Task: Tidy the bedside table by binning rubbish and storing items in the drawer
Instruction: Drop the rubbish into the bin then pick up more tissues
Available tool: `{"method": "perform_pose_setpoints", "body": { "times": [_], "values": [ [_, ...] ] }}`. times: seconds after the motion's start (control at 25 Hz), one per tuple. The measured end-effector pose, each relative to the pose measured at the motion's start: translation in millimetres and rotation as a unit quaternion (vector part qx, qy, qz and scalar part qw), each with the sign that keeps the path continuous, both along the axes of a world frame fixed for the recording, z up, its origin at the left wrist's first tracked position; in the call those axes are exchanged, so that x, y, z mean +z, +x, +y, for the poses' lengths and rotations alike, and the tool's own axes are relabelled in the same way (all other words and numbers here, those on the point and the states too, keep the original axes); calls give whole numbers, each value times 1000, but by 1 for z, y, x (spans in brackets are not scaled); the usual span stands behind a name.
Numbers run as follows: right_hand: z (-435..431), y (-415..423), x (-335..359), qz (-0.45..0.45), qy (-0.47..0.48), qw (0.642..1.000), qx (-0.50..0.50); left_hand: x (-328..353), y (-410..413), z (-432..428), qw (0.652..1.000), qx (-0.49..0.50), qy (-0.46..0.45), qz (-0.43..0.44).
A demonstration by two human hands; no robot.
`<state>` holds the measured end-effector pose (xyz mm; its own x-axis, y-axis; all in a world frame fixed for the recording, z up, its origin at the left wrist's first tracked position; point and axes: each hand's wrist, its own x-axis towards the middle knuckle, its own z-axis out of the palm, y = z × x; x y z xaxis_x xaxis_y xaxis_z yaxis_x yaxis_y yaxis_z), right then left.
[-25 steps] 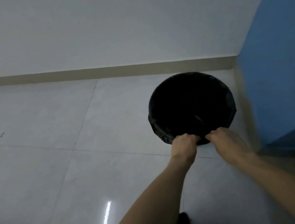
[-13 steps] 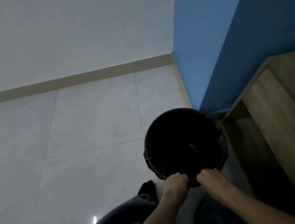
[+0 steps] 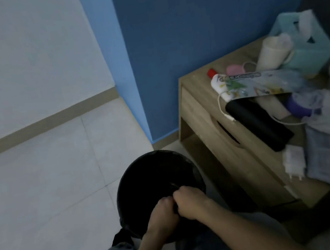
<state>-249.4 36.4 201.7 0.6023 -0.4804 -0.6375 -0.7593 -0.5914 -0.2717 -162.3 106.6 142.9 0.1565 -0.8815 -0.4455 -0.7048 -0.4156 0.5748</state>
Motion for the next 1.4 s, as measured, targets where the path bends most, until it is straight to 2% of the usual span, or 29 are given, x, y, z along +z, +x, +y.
{"method": "perform_pose_setpoints", "body": {
  "times": [0.12,0.2,0.28,0.36,0.44,0.52,0.6,0.72,0.84,1.0,1.12,1.28,1.4],
  "values": [
    [-17,-16,36,-166,-37,971,-166,45,-3,-38,984,28,-175,-14],
    [-28,-45,72,-296,-100,922,-227,77,-13,-71,962,34,-271,-4],
    [-43,-82,115,-395,-201,856,-267,111,-27,-104,938,53,-343,12],
    [-66,-135,151,-432,-278,791,-332,151,-48,-141,914,42,-404,13],
    [-95,-188,167,-402,-313,752,-418,183,-68,-176,893,24,-450,10],
    [-123,-236,158,-309,-299,756,-493,205,-86,-211,886,-11,-463,9],
    [-145,-263,138,-225,-249,791,-511,212,-100,-242,895,-67,-440,-14],
    [-169,-284,115,-205,-218,824,-480,217,-130,-284,918,-128,-375,-22],
    [-187,-291,103,-215,-160,855,-445,217,-148,-319,945,-120,-303,-23],
    [-205,-293,91,-227,-115,868,-426,210,-153,-363,972,-126,-186,-66],
    [-214,-297,82,-208,-130,868,-431,200,-159,-383,979,-113,-144,-90],
    [-214,-296,80,-150,-191,863,-443,186,-161,-387,980,-85,-163,-81],
    [-212,-295,92,-167,-221,839,-468,182,-159,-387,977,-69,-192,-61]
  ]
}}
